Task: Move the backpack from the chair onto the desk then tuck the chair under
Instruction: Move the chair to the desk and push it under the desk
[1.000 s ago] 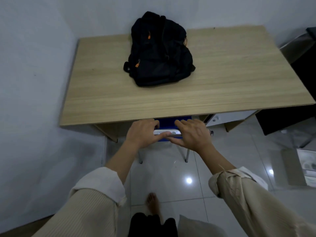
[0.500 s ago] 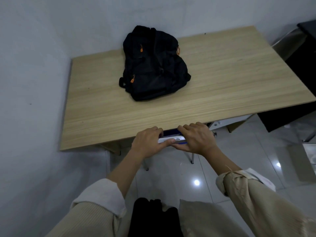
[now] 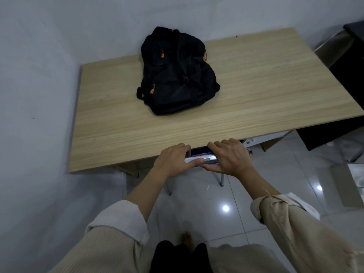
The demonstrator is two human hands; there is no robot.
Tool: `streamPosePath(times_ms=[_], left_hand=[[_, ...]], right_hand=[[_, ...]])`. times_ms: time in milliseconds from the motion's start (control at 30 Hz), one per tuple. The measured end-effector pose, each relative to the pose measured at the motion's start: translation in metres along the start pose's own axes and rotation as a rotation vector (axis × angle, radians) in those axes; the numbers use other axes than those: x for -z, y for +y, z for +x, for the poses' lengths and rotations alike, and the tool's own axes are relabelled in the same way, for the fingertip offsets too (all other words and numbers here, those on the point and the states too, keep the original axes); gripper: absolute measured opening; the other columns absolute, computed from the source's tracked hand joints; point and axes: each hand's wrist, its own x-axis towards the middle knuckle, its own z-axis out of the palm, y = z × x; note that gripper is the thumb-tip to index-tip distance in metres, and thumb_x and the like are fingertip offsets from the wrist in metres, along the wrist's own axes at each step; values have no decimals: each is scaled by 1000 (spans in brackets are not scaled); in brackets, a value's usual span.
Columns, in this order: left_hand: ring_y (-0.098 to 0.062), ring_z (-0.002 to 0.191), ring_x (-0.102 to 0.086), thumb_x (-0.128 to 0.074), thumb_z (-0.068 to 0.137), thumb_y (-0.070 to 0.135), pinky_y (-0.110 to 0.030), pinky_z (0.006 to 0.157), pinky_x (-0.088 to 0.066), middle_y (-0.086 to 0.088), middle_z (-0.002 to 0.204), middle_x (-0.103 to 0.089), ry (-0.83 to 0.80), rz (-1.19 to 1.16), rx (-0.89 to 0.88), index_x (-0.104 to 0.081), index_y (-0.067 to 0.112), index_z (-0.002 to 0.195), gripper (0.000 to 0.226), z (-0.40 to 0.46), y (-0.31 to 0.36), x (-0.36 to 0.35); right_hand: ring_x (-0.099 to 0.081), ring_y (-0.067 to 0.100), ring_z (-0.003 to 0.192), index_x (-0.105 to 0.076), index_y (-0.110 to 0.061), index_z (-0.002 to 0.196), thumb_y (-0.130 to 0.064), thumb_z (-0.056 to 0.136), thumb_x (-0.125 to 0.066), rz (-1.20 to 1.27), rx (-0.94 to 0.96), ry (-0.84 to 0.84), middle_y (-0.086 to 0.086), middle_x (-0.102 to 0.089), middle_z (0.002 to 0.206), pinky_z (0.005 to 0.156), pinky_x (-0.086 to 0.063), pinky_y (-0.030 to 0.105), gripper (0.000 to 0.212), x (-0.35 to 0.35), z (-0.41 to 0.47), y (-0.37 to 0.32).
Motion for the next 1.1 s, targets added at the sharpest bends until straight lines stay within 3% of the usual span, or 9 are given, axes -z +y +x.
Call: streamPosePath(times_ms=[433, 633, 767, 867, 933, 1000, 1100], left_hand=[[-13, 66, -52, -45, 75, 78, -28, 56, -39, 6, 76, -59, 72, -29, -9, -56, 21, 79, 58, -2, 0, -4], [-13, 76, -57, -48, 71, 80, -32, 64, -47, 8, 87, -63, 193, -1, -20, -56, 25, 94, 60, -3, 5, 0], [-16, 94, -56, -47, 73, 78, -30, 69, -41, 4, 105, -62, 241, 48, -39, -53, 24, 113, 68, -6, 7, -6], [-22, 103, -54, -44, 75, 78, -32, 77, -41, -3, 115, -59, 299, 139, -77, -49, 21, 126, 77, -10, 8, -13], [-27, 110, -52, -39, 76, 78, -40, 96, -41, -8, 121, -58, 329, 176, -66, -45, 19, 133, 82, -12, 11, -18], [-31, 122, -48, -34, 78, 75, -48, 109, -34, -11, 127, -56, 365, 148, 1, -42, 17, 137, 83, -19, 16, -22], [-37, 140, -31, -38, 88, 59, -55, 117, -18, -16, 144, -44, 367, 155, 94, -30, 15, 144, 72, -37, 39, -40]], right_hand=[[-53, 22, 50, -57, -13, 82, -76, 80, -42, -11, 2, -28, 3, -61, 59, 50, -38, 31, 65, 3, 1, -2], [-52, 23, 50, -55, -13, 81, -76, 79, -42, 0, -25, -62, 4, -60, 59, 49, -40, 33, 65, 8, 4, -1], [-54, 25, 52, -53, -12, 80, -72, 79, -49, -20, -26, -62, 6, -60, 61, 50, -33, 31, 60, 10, 0, -3], [-55, 28, 69, -54, -11, 87, -73, 79, -46, -41, -56, -101, 9, -62, 73, 63, -41, 37, 63, 10, -7, -8], [-56, 31, 88, -55, -11, 98, -72, 79, -47, -68, -116, -118, 11, -64, 92, 84, -43, 44, 65, 9, -10, -10], [-53, 35, 109, -54, -10, 111, -59, 79, -60, -21, -239, -89, 13, -61, 112, 102, -35, 52, 58, 11, -15, -21], [-37, 39, 134, -43, -12, 131, -33, 81, -67, 47, -474, -70, 16, -48, 139, 115, -21, 59, 59, 12, -30, -44]])
